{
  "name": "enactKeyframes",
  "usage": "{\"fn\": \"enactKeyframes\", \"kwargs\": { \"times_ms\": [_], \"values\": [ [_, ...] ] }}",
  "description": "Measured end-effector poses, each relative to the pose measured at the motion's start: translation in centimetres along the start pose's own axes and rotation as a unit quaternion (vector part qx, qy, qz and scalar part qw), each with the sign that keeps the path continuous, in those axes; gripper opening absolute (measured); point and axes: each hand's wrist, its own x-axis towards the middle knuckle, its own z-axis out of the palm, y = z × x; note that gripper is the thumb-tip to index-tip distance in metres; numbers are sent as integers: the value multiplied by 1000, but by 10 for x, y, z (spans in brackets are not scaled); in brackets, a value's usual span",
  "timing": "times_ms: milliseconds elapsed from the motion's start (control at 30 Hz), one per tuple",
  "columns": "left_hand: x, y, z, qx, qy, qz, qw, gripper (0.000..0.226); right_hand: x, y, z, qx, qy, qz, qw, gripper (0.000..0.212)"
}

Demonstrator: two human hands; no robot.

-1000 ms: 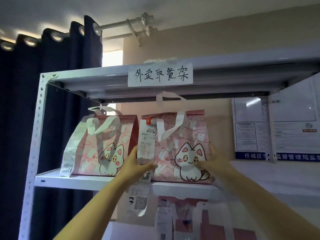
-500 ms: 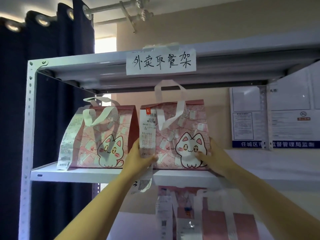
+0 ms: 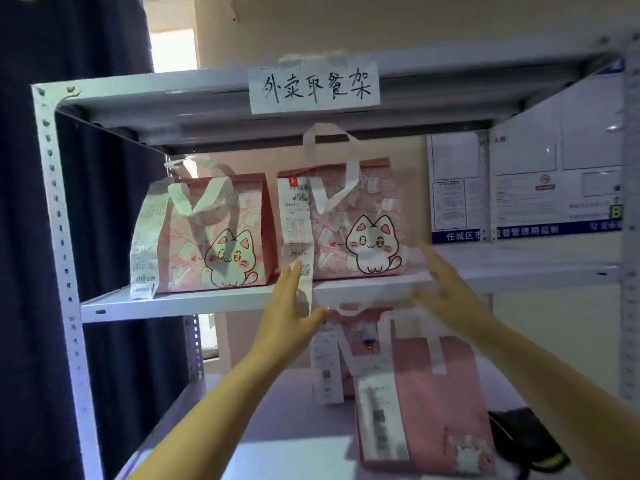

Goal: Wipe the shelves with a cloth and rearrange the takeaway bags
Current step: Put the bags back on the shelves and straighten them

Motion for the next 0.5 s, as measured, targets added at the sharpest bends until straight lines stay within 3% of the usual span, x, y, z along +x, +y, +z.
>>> {"fn": "enactKeyframes", "kwargs": {
  "times_ms": [167,500],
  "values": [
    [-38,-6,19,-14,-61,-1,998,82,-40,7,6,-19,-5,36,999,76],
    [-82,-34,80,-30,-176,-117,977,88,-77,47,12,-71,-54,88,992,66]
  ]
}}
